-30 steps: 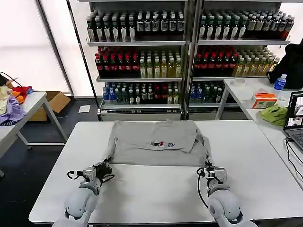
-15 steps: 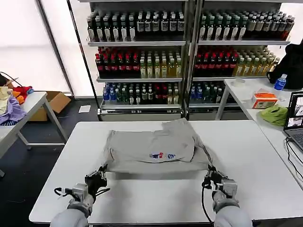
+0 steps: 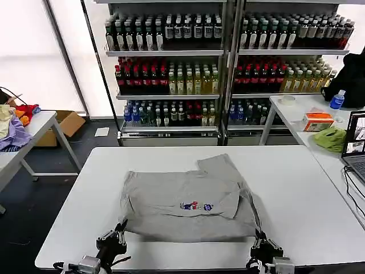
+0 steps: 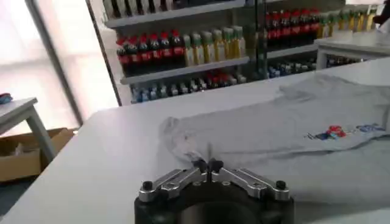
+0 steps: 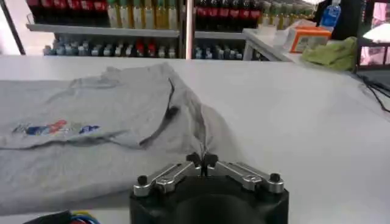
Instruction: Fold and organize the clothes.
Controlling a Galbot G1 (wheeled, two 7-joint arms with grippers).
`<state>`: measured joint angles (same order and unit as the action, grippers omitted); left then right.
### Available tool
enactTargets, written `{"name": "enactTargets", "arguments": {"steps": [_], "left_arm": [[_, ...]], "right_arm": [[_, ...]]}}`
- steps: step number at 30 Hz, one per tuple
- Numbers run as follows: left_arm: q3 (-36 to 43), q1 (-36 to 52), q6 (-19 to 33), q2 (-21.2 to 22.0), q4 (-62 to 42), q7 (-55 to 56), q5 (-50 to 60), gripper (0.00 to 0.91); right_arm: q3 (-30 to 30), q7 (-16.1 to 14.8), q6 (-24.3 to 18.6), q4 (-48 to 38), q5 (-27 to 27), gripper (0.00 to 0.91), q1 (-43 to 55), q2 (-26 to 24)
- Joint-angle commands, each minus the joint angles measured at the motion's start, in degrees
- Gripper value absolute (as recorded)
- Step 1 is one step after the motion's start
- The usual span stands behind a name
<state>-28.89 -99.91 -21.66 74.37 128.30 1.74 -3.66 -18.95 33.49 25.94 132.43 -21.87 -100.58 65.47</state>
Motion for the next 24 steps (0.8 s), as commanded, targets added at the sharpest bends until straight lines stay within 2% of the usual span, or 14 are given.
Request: {"name": "enactTargets", "arguments": {"steps": [1,2,3,4,5,12,16,20,24], "left_arm": [[0.28,-6.6,1.65,0.07,2.65,0.09,2.49,0.01],[0.45,-6.53,1.61,0.08,2.59,0.08,2.4,0.01],[0.76,-6.48,1.59,0.17,2.63,0.1,2.35,0.101],[1.1,-6.38,1.2,0.27,2.81,0.13,2.14,0.836],[1.31,-6.36,1.1,0.31,2.9,0.12,1.97,0.907],[2.58,-2.98,-1.22,1.26,6.33,0.8,-7.42,0.907],[1.73,0.16,-2.08,1.72,6.33,1.56,-9.14,0.907],[0.79,3.77,-2.59,1.89,3.55,1.59,-9.11,0.907],[-0.48,6.52,-3.05,1.31,0.79,0.99,-9.36,0.907]], "right_arm": [[-0.04,0.72,-1.75,1.14,2.95,0.534,-7.27,0.03],[-0.06,0.91,-1.56,1.1,2.9,0.907,-7.39,0.05],[-0.18,1.16,-1.56,1.1,2.97,0.907,-7.63,0.1],[-0.25,1.17,-1.57,1.2,3.08,0.907,-7.71,0.11],[-0.39,1.09,-1.6,1.59,3.45,0.907,-7.82,0.11],[-2.2,0.08,-2.4,4.48,6.78,0.907,-6.86,0.65],[-2.26,-0.26,-1.58,3.64,6.48,0.907,-3.42,1.55],[-1.35,-2.03,1.42,-2.27,6.35,0.907,4.79,2.96],[-1.06,-3.61,2.44,-8.18,6.21,0.907,10.55,3.41]]}}
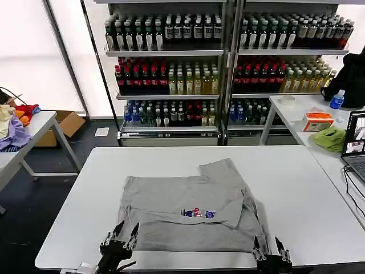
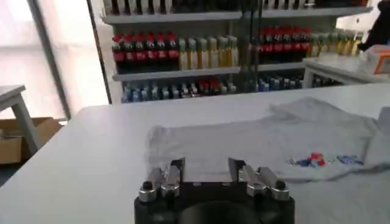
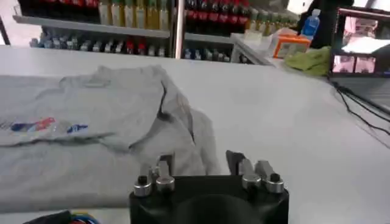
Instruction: Fold and organize the clothes.
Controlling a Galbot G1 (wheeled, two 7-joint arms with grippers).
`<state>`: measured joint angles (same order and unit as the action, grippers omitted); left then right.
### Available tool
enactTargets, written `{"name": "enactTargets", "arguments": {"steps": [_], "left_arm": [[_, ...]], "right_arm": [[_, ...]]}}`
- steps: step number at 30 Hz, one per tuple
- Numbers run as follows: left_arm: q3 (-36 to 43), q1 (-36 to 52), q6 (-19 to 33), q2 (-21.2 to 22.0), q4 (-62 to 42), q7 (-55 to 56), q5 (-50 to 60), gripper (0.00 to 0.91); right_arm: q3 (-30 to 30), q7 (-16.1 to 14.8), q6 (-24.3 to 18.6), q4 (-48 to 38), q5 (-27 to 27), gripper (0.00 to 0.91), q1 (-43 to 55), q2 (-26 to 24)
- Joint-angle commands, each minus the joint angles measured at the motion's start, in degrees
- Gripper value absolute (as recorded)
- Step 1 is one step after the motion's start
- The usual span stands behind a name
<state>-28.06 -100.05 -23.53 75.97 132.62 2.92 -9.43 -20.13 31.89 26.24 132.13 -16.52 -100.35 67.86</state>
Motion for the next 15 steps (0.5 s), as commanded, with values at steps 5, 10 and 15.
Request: {"name": "enactTargets", "arguments": {"steps": [5,10,15], "left_arm": [[-1.95,10.01,-2.04,-1.25,-6.14,-0.6,-4.47,0.907],[-2.01,12.0,-2.77,-1.75,-7.72,-0.61,-5.06,0.907],[-1.67,13.0,-3.0,-1.64,-8.64,-0.71,-5.41,0.907]], "right_arm": [[0.4,-2.42,4.66,-12.03,0.04,0.907,17.78,0.97],[1.67,-2.39,6.87,-13.89,-0.55,0.907,23.73,0.89],[3.07,-2.08,6.97,-17.44,-0.87,0.907,28.66,0.82]]}}
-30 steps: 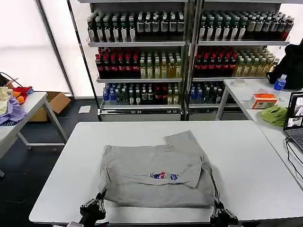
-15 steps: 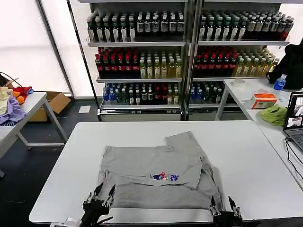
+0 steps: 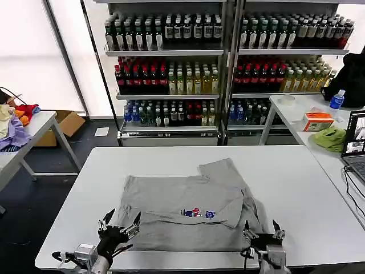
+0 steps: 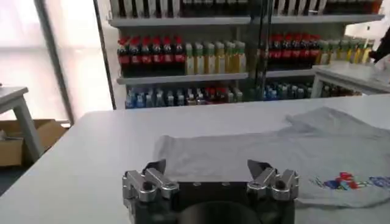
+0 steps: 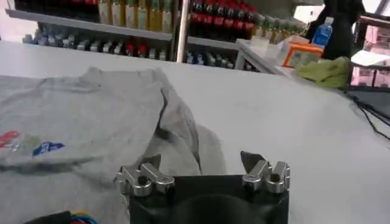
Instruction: Fold and organize the clothes.
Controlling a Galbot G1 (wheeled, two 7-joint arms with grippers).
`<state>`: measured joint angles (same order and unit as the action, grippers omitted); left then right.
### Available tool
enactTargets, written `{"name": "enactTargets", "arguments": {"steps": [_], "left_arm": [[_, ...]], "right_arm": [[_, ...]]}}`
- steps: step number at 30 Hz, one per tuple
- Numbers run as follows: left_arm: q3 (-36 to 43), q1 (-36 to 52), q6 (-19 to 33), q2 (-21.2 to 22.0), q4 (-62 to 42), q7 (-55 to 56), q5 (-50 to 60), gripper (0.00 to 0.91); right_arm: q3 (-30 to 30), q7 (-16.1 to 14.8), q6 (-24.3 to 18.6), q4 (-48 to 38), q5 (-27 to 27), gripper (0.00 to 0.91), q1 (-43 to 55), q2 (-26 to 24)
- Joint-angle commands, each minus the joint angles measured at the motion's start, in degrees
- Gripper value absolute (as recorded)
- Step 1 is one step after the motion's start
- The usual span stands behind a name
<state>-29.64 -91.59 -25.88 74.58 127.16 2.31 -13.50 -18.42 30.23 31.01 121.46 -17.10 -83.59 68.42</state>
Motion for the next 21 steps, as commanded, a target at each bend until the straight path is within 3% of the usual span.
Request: {"name": "enactTargets", "arguments": {"steps": [1,21], "left_arm": [[-0.07,4.89,-0.72,-0.28,-3.37,-0.08,-1.41,0.907],[2.33,16.84,-4.46,-2.87,-13.1,-0.72,-6.34,0.907]], "right_arm": [[1.51,-0.45,2.21,-7.43,-0.35,0.907,12.62,0.37],[5.88,-1.42,2.26,-25.17,-2.93,0.907,32.7,5.37]]}}
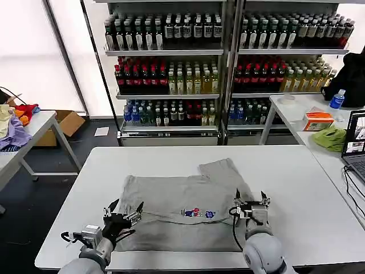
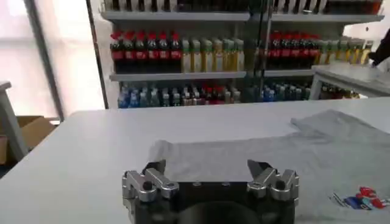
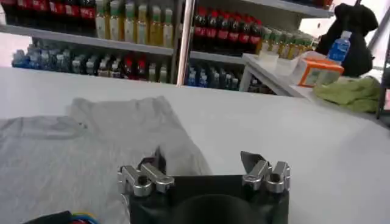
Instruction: Fold and organize the clothes.
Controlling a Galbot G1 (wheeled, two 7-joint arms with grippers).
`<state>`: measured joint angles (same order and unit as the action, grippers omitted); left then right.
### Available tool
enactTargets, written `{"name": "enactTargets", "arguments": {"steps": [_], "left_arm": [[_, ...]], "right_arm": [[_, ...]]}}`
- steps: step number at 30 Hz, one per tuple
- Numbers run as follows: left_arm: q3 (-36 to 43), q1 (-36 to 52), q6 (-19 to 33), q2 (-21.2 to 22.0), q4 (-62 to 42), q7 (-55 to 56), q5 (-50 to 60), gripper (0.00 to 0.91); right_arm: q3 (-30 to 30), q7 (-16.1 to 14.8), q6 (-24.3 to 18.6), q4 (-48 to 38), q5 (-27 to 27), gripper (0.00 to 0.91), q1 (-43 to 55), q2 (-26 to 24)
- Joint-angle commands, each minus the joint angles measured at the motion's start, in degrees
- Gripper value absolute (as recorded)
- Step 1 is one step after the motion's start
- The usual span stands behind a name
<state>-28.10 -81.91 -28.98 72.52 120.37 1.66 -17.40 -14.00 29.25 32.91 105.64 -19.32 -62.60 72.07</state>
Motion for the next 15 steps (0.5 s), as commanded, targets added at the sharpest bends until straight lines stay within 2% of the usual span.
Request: {"name": "enactTargets", "arguments": {"steps": [1,4,9,15], "left_arm": [[0.9,7.54,-1.4,-1.15,-6.68,-0.14,-2.47,0.907],[0.99,8.8,-1.59,-1.31,-7.89,-0.12,-3.56,0.907],[1.82,13.06,-1.74,-1.5,-11.75,-0.12,-4.68,0.907],[4.19,18.35,-2.71,-5.03,-16.24,-0.65,-6.33,0.907]], "right_arm": [[1.52,-0.54,0.37,-9.79,-0.76,0.907,12.28,1.95],[1.58,-0.59,0.32,-11.32,-1.49,0.907,13.98,2.48],[1.21,-0.36,0.21,-17.2,-5.68,0.907,18.71,4.31],[2.4,-0.85,0.31,-24.97,-7.99,0.907,25.35,5.69]]}}
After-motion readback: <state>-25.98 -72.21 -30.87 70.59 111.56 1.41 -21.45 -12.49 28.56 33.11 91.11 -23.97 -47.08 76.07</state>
